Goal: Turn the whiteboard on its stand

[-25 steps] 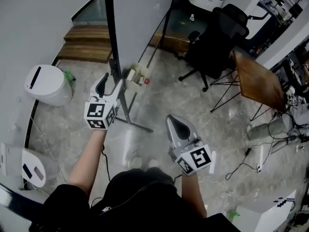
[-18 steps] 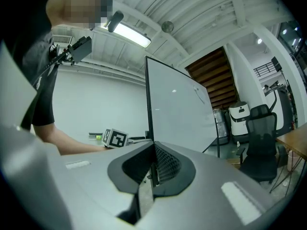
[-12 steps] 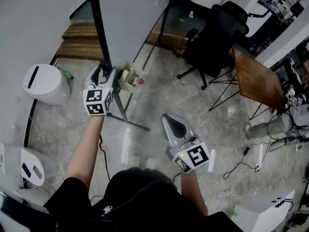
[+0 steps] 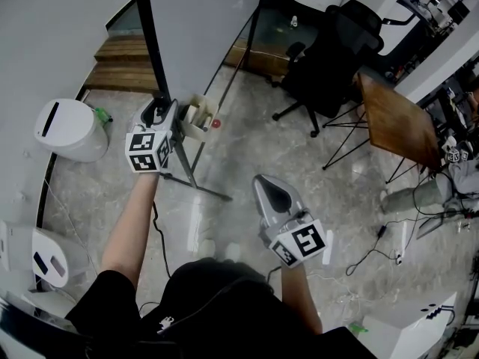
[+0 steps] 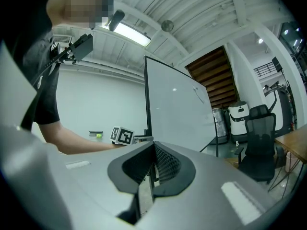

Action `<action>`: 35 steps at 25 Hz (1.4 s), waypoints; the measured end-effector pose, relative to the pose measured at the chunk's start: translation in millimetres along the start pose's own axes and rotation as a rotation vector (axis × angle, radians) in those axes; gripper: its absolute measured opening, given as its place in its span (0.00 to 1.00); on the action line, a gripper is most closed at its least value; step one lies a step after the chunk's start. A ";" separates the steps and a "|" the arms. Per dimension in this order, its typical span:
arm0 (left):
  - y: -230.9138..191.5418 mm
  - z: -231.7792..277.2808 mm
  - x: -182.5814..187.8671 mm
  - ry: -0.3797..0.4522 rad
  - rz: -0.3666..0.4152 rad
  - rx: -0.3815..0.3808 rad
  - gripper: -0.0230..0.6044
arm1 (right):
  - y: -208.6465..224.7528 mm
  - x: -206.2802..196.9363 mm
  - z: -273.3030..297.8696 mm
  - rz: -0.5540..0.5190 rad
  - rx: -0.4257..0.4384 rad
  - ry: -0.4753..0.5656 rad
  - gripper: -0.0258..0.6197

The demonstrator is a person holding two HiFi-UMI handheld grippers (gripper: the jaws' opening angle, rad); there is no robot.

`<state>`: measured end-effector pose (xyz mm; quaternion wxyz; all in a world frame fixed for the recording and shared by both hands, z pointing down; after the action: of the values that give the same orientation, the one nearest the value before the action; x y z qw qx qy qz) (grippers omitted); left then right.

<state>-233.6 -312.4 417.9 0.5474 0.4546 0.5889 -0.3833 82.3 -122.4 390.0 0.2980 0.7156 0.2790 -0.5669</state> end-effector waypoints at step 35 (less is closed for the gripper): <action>2.1 -19.3 4.3 -0.018 -0.035 -0.004 0.35 | -15.5 6.7 -36.1 -0.025 -0.069 0.002 0.05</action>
<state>-237.2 -292.9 415.8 0.5469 0.4396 0.5926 -0.3956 95.5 -84.8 388.2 0.3150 0.7020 0.3075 -0.5598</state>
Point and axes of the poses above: the fingertips, and each gripper's own axes: z forward along the fingers, y to its right, x out of its top, the point moved 9 cm from there along -z, backward along the fingers, and after that the axes turned 9 degrees about y, right-handed, at the moved point
